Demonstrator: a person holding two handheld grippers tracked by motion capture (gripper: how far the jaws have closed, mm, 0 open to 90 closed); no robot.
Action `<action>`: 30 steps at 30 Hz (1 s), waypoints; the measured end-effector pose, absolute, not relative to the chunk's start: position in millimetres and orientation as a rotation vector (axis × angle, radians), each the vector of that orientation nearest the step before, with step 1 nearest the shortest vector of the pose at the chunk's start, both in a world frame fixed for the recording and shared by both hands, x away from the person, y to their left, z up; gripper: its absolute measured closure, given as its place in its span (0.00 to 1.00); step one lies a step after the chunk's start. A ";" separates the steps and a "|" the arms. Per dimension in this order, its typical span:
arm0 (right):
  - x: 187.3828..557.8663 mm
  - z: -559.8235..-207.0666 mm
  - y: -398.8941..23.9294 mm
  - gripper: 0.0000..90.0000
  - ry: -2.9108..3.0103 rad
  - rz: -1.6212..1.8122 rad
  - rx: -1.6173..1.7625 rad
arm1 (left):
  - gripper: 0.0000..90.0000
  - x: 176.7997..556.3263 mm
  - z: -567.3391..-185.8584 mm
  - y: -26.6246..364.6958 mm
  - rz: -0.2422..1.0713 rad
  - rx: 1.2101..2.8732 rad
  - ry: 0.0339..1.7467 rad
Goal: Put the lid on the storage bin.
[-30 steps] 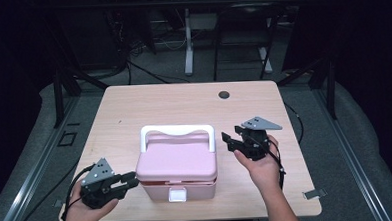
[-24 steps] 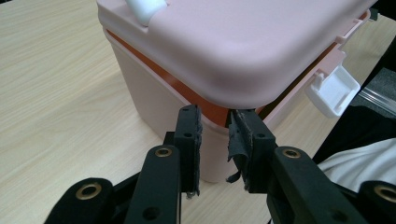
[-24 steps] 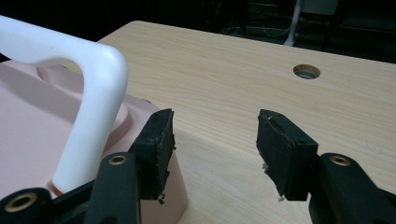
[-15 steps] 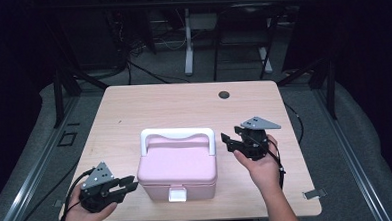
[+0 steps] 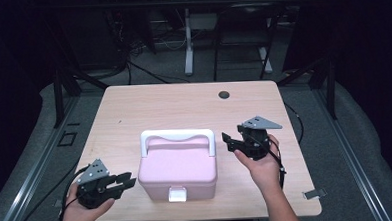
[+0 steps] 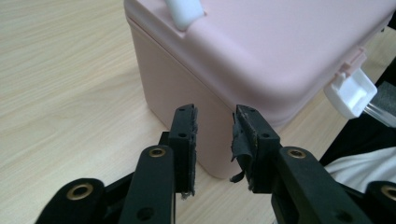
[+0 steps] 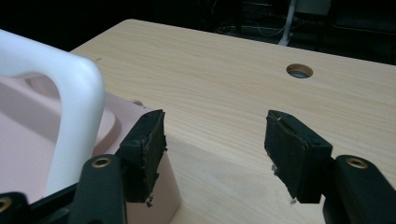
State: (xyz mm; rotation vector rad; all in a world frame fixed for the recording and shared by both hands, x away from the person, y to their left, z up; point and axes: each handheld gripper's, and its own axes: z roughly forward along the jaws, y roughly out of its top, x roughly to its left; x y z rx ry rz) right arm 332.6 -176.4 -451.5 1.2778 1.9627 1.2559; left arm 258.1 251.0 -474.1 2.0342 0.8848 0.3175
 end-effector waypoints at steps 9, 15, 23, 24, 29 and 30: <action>334.1 -452.7 -177.7 0.38 1.966 1.244 1.291 | 0.60 277.8 -469.6 253.1 0.343 2.002 0.920; 335.2 -453.7 -178.0 0.37 1.973 1.232 1.288 | 0.55 294.1 -466.4 254.5 0.362 1.991 0.941; 336.3 -454.6 -179.9 0.36 1.978 1.226 1.304 | 0.55 316.6 -466.5 252.3 0.385 1.983 0.972; 336.4 -454.7 -180.1 0.36 1.979 1.225 1.304 | 0.55 318.8 -466.7 251.8 0.387 1.985 0.972; 336.5 -454.6 -181.6 0.36 1.973 1.227 1.303 | 0.55 327.4 -467.7 250.9 0.394 1.980 0.984; 336.5 -454.6 -181.9 0.36 1.973 1.225 1.301 | 0.55 329.2 -468.0 251.1 0.394 1.975 0.988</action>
